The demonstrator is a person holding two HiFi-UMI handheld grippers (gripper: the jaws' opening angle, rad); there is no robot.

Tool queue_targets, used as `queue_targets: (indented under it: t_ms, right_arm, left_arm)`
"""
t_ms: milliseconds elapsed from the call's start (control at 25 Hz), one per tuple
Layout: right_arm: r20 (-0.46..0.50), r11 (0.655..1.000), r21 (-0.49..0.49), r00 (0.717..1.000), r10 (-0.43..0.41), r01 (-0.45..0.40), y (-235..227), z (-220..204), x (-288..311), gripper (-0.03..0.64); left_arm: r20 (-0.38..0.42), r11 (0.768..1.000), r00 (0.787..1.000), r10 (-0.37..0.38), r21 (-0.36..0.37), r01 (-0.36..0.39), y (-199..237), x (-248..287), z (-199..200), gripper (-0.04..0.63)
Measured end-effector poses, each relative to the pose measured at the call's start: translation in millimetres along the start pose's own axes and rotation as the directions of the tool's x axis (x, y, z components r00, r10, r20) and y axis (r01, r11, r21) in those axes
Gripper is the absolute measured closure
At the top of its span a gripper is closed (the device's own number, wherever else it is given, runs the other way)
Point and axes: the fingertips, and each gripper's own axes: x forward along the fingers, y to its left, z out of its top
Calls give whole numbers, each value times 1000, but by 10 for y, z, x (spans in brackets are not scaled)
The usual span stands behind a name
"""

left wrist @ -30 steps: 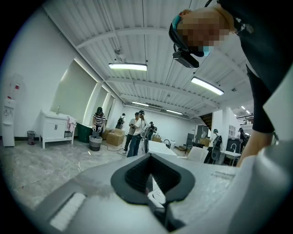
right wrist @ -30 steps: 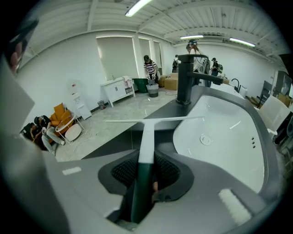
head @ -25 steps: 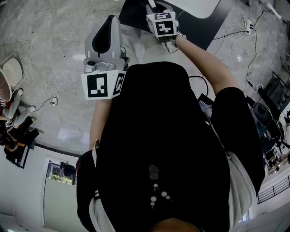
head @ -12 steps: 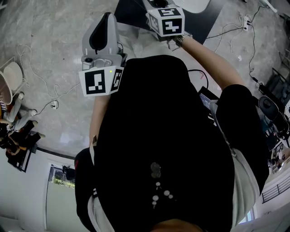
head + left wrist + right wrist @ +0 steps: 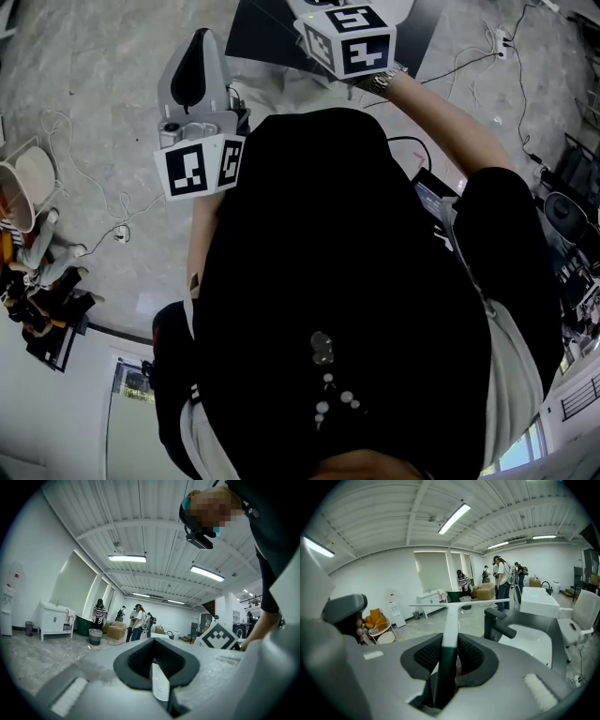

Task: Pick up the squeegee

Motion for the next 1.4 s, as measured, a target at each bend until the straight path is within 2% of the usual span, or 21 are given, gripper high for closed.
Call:
queue_targets:
  t_ms: [240,400,600,920,1240,1400]
  right_arm:
    - [143,999,-32,990,0,4,35,578,-334,523]
    - [244,997,-71,970,-1,19,75,875,-598,523]
    - [327,995,-89,945,-3,34,103,1109,-780,523]
    - [406,991,-115,914,-16,69,126,1309,-1061,523]
    - [465,990,-119,885,-12,76,177,1373,-1195,523]
    - [464,992,-112,886,-6,65,186,1347,-1224,523]
  left_arm:
    - [57,1000,998,3,14,-4,-59,22,205,595]
    - [86,999,996,29,12,-30,-42,18,345,595]
    - [136,998,989,59,22,-63,37,39,540,595]
    - [190,997,979,70,29,-77,25,52,730,595]
    - [213,996,975,68,38,-78,-19,64,718,595]
    - [211,996,975,64,42,-75,-64,74,709,595]
